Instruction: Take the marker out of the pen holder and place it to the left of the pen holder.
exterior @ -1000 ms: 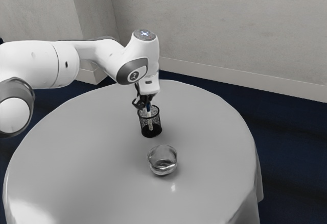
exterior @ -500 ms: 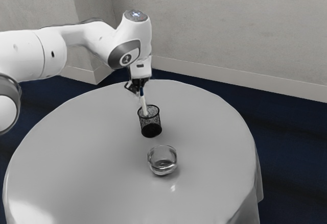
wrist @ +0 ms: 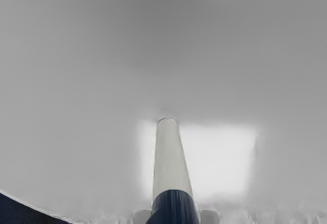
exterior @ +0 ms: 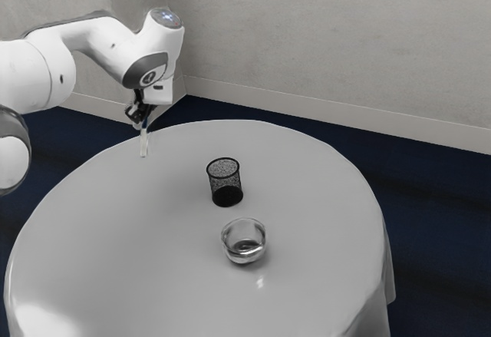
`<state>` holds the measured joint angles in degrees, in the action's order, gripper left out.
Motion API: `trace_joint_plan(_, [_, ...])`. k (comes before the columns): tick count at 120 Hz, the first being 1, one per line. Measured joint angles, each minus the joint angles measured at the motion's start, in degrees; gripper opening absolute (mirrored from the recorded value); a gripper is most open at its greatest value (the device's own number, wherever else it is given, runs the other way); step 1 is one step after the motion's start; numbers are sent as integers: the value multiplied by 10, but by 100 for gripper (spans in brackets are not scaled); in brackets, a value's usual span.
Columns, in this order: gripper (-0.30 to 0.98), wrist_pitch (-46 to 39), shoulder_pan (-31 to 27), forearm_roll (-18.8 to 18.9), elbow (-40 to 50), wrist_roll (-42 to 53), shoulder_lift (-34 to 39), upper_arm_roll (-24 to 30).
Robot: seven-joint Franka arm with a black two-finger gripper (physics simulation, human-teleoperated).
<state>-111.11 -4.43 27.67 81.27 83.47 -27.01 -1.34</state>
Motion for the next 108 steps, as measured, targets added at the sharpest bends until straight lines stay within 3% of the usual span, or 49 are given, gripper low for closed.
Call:
trace_joint_plan(18, [-10, -20, -1, 139, 8, -28, -56, -3])
trace_joint_plan(31, [-10, -28, -1, 199, 9, -58, -83, -4])
trace_joint_plan(55, [-9, -34, -1, 233, 9, -113, -110, -4])
trace_joint_plan(77, [29, -24, 0, 232, 19, -151, -112, -4])
trace_joint_plan(83, [38, -22, 0, 222, 18, -159, -108, -4])
trace_joint_plan(91, [46, 8, 5, 169, 18, -181, -53, -4])
trace_joint_plan(97, [51, 75, 32, 115, 26, -222, 51, 6])
trace_joint_plan(108, [57, 178, 59, -32, 29, -303, 243, 19])
